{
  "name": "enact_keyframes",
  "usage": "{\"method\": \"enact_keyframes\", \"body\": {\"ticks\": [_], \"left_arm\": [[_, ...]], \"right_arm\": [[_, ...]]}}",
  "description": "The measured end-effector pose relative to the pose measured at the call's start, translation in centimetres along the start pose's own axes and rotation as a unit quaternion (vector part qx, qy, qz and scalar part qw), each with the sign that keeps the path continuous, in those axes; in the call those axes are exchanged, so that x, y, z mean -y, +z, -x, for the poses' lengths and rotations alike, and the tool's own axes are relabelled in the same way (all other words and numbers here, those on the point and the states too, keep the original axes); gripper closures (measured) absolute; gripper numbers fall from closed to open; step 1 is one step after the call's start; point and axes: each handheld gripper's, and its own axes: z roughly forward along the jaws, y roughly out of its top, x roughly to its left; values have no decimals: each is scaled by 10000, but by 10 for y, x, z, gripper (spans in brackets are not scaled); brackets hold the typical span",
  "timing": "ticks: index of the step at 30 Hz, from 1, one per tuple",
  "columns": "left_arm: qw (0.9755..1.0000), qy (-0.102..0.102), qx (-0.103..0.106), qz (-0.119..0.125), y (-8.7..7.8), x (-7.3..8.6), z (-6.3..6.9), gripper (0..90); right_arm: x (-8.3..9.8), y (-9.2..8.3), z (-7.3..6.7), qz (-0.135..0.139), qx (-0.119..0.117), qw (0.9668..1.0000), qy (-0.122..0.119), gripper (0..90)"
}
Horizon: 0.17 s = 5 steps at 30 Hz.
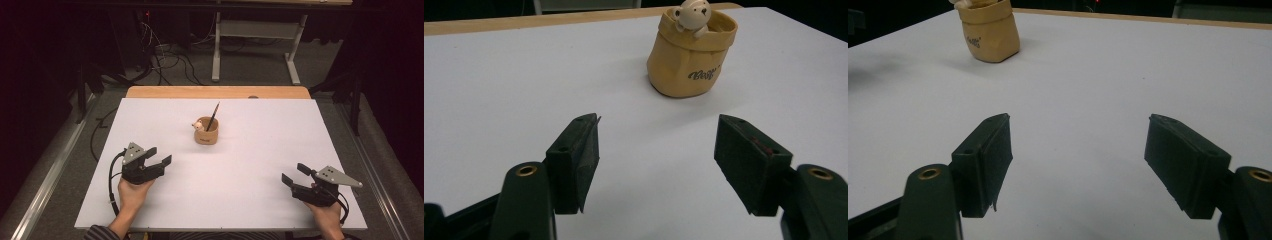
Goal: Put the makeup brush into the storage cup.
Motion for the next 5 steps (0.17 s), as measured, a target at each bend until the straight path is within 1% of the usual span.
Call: {"method": "enact_keyframes", "body": {"ticks": [5], "left_arm": [[10000, -69, 7, 38, -1, 0, -2, 352]], "right_arm": [[0, 1, 2, -19, -30, 10000, -5, 286]]}}
